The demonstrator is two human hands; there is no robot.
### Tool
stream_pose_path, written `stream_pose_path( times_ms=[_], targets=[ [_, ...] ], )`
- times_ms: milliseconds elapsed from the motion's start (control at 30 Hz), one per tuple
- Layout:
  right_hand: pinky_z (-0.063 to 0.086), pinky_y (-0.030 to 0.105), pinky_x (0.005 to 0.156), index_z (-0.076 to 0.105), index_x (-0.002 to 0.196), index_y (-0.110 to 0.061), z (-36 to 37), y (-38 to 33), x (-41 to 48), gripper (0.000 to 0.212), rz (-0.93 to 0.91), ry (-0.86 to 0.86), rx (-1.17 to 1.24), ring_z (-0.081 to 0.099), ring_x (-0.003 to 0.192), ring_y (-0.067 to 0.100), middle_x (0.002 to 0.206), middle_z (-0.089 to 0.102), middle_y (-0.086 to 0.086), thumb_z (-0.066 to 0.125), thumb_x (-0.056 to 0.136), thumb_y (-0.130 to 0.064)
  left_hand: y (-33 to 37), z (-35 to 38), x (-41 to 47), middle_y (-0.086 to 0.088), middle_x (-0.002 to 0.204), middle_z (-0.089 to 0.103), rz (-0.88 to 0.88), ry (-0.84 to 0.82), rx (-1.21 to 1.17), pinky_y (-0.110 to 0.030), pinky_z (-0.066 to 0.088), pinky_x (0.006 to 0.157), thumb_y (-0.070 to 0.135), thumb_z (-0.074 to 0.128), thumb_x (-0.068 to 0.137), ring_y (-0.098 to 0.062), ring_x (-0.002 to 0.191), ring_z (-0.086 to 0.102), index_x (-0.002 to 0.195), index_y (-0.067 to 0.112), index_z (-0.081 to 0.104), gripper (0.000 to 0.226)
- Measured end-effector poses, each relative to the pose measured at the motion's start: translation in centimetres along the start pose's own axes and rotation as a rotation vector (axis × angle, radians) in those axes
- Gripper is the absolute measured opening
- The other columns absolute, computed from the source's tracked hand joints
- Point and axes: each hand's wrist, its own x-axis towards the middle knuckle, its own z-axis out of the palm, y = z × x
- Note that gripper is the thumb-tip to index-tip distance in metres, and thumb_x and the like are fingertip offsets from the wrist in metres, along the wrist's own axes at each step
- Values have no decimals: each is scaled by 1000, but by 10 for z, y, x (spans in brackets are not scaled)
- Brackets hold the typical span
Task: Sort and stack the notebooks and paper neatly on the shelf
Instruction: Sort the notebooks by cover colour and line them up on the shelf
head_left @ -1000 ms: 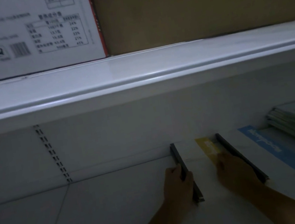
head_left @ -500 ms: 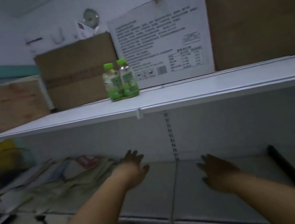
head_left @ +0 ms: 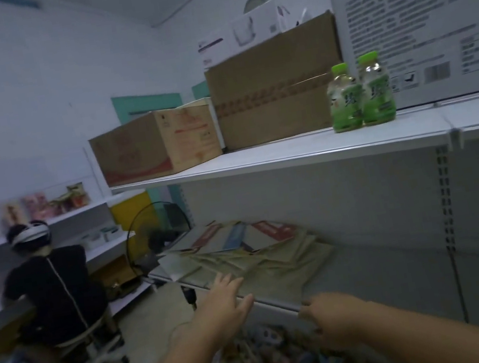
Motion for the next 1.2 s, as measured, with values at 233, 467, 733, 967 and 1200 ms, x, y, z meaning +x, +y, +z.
stream_pose_path(
  times_ms=[233,467,733,967,1200],
  targets=[
    [48,36,87,52,120,-13,-34,-6,141,35,-65,203,94,54,110,33,121,53,13,47,88,-27,-56,-19,56,5,158,16,-22,-19,130,-35,10,119,49,36,97,-14,147,4,147,26,29,55],
    [37,32,103,38,140,-8,-61,1,252,47,-47,307,218,41,130,26,147,35,11,41,96,-24,-112,-39,122,3,155,25,-120,-11,110,-28,18,115,38,40,98,-14,143,19,143,26,39,47],
    [38,36,105,41,138,-12,-71,0,315,48,-79,281,237,36,134,28,147,34,11,46,95,-32,-171,-43,170,3,136,53,-254,100,36,-22,40,95,26,41,97,-11,121,51,132,20,52,38],
    [21,43,113,34,141,-15,-75,-25,333,93,-47,264,-32,26,139,25,152,26,9,12,77,-78,-228,-51,250,-14,120,61,-245,104,9,-30,48,84,26,43,93,-26,107,59,120,7,59,37],
    [39,34,80,49,116,-16,-73,-60,353,42,158,130,120,47,113,24,123,47,5,39,93,-50,-281,-53,322,-8,139,49,-183,-47,30,-26,44,89,44,49,94,-23,117,54,149,12,21,70]
  ],
)
